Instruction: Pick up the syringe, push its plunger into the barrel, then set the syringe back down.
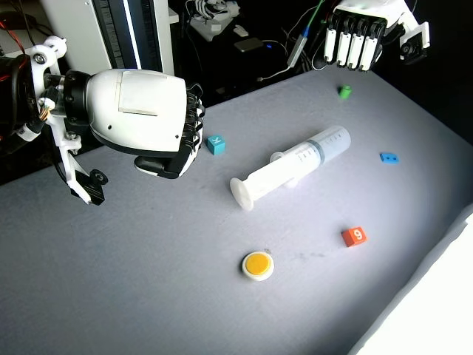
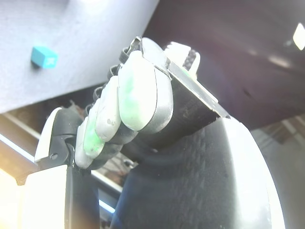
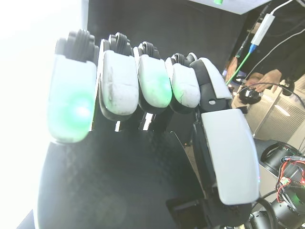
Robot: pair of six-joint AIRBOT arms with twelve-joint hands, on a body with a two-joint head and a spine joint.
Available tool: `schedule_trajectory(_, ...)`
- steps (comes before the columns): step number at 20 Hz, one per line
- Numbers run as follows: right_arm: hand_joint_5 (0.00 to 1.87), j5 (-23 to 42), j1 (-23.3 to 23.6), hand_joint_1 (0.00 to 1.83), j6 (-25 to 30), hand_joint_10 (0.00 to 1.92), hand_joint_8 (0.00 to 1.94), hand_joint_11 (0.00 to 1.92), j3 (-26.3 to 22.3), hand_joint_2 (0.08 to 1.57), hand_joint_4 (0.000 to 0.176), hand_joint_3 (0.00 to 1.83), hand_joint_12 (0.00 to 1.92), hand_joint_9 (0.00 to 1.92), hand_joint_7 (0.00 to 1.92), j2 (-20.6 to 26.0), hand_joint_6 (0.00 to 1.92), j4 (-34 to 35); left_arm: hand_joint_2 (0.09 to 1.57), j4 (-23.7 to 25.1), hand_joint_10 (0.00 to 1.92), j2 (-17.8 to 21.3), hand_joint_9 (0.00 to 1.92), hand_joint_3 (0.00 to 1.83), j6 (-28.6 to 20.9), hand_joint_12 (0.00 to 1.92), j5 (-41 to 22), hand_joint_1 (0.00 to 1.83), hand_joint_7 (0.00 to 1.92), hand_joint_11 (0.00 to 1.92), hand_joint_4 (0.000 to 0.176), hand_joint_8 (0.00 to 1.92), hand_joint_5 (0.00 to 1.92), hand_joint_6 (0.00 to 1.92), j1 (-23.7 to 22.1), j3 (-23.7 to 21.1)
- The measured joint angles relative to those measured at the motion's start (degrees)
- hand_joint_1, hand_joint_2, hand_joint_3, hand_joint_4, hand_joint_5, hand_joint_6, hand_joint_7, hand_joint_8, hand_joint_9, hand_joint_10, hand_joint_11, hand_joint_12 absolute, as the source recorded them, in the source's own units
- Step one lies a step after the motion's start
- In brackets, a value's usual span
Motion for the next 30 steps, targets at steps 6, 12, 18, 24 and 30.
schedule_trajectory(6, 0.00, 0.1, 0.0, 0.00, -0.2, 0.00, 0.00, 0.00, 0.0, 1.14, 0.000, 0.02, 0.00, 0.00, 0.00, 0.0, 0.00, 0.0, 1.11, 0.0, 0.00, 0.0, 0.00, 0.03, 0.2, 0.00, -0.4, 0.00, 0.00, 0.00, 0.000, 0.00, 0.00, 0.00, 0.0, 0.0)
schedule_trajectory(12, 0.00, -0.4, 0.0, 0.00, -0.2, 0.00, 0.00, 0.00, 0.0, 1.14, 0.000, 0.02, 0.00, 0.00, 0.00, 0.0, 0.00, -0.2, 1.10, 0.9, 0.00, 0.0, 0.00, 0.02, 0.2, 0.00, -0.4, 0.00, 0.00, 0.00, 0.000, 0.00, 0.00, 0.00, 0.1, 0.2)
schedule_trajectory(18, 0.00, -0.4, -0.2, 0.00, -0.2, 0.00, 0.00, 0.00, 0.0, 1.14, 0.000, 0.01, 0.00, 0.00, 0.00, 0.0, 0.00, -0.1, 1.02, -0.6, 0.00, 0.0, 0.00, 0.00, 0.2, 0.00, -1.7, 0.55, 0.00, 0.00, 0.000, 0.00, 0.00, 0.00, 0.3, 0.7)
schedule_trajectory(24, 0.00, -0.5, -0.2, 0.00, -0.2, 0.00, 0.00, 0.00, 0.0, 1.13, 0.000, 0.01, 0.00, 0.00, 0.00, 0.0, 0.00, -0.1, 1.08, -3.2, 0.00, 0.6, 0.00, 0.02, -1.5, 0.00, -1.2, 0.93, 0.00, 0.00, 0.000, 0.00, 0.00, 0.00, 1.9, -0.8)
schedule_trajectory(30, 0.00, -0.3, -0.2, 0.00, -0.2, 0.00, 0.00, 0.00, 0.0, 1.14, 0.000, 0.01, 0.00, 0.00, 0.00, 0.0, 0.00, 0.0, 0.98, -0.1, 0.00, 2.3, 0.00, 0.00, -3.4, 0.00, 5.2, 1.05, 0.00, 0.00, 0.000, 0.00, 0.00, 0.00, 2.3, -4.2)
